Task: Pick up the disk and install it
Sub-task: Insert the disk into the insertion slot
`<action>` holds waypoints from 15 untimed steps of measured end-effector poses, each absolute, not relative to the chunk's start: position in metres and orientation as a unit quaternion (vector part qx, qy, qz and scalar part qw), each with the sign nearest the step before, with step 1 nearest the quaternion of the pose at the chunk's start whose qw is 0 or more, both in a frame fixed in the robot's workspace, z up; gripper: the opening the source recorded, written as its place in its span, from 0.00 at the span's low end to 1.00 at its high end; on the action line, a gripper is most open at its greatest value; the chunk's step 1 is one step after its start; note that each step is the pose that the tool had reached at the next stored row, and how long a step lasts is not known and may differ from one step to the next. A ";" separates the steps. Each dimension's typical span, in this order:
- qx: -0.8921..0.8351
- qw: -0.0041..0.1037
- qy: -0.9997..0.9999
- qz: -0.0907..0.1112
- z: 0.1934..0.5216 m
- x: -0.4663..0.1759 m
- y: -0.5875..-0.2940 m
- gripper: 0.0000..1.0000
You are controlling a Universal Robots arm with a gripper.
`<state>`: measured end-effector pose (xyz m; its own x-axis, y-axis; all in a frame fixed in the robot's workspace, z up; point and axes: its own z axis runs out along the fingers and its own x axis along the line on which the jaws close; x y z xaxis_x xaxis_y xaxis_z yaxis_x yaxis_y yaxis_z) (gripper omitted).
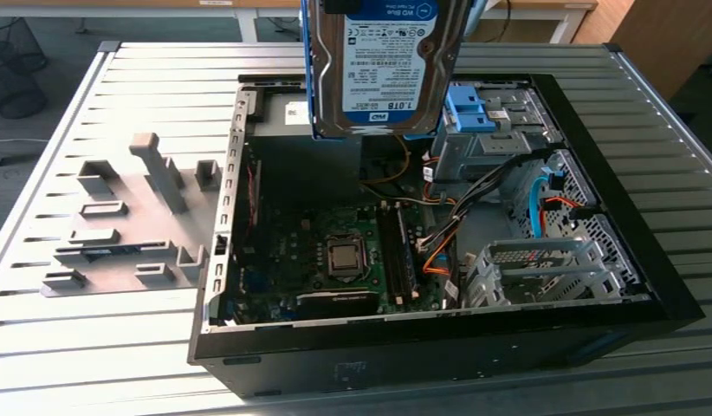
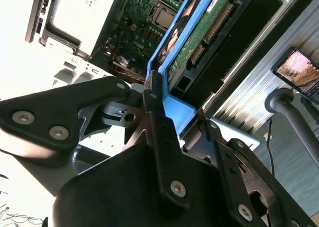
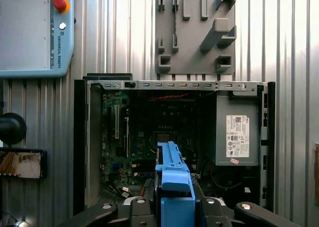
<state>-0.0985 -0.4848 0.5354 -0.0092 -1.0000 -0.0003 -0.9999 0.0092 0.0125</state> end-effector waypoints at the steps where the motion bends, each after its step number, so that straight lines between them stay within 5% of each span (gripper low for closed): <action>1: 0.704 0.004 -0.710 -0.005 0.535 -0.098 -0.485 0.37; 15: 0.704 0.004 -0.710 -0.005 0.535 -0.098 -0.490 0.37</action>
<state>-0.0985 -0.4895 0.5354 -0.0092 -1.0000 -0.0002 -0.9999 0.0092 0.0125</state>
